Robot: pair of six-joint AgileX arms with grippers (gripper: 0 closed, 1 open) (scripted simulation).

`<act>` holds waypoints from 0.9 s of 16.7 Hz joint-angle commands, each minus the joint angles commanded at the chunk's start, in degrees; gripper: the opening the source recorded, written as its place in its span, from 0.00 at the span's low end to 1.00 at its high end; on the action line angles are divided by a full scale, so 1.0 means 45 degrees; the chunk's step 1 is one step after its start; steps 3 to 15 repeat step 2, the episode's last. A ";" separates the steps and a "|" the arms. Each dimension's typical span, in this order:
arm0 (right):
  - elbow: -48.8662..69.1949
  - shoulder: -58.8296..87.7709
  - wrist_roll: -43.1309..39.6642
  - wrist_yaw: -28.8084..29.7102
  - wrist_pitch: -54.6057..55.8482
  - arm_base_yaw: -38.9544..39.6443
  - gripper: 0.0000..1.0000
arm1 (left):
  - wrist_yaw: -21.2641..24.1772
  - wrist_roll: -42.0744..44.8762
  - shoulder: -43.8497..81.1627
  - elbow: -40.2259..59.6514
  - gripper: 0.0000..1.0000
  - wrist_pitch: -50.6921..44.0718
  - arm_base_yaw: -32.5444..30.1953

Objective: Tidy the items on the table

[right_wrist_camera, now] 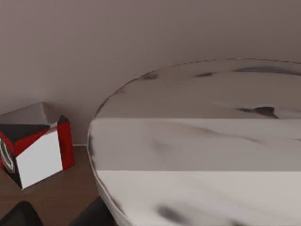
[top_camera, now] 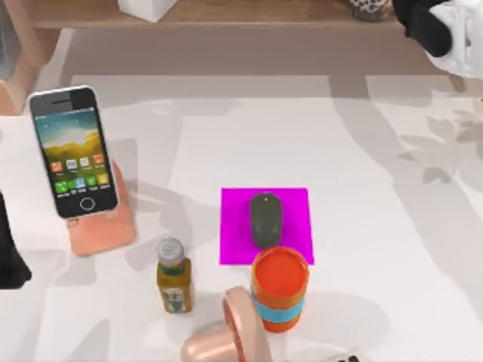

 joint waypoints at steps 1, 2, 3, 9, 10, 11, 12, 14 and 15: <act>0.0000 0.0000 0.0000 0.0000 0.0000 0.0000 1.00 | 0.0000 0.0000 0.0000 0.0000 1.00 0.0000 0.0000; 0.0000 0.0000 0.0000 0.0000 0.0000 0.0000 1.00 | 0.0000 0.0000 0.0000 0.0000 1.00 0.0000 0.0000; 0.0000 0.0000 0.0000 0.0000 0.0000 0.0000 1.00 | 0.0000 0.0000 0.0000 0.0000 1.00 0.0000 0.0000; 0.0000 0.0000 0.0000 0.0000 0.0000 0.0000 1.00 | 0.0000 0.0000 0.0000 0.0000 1.00 0.0000 0.0000; 0.0000 0.0000 0.0000 0.0000 0.0000 0.0000 1.00 | 0.0000 0.0000 0.0000 0.0000 1.00 0.0000 0.0000; 0.0000 0.0000 0.0000 0.0000 0.0000 0.0000 1.00 | 0.0000 0.0000 0.0000 0.0000 1.00 0.0000 0.0000; 0.0000 0.0000 0.0000 0.0000 0.0000 0.0000 1.00 | 0.0000 0.0000 0.0000 0.0000 1.00 0.0000 0.0000; 0.0000 0.0000 0.0000 0.0000 0.0000 0.0000 1.00 | 0.0000 0.0000 0.0000 0.0000 1.00 0.0000 0.0000; 0.0000 0.0000 0.0000 0.0000 0.0000 0.0000 1.00 | 0.0000 0.0000 0.0000 0.0000 1.00 0.0000 0.0000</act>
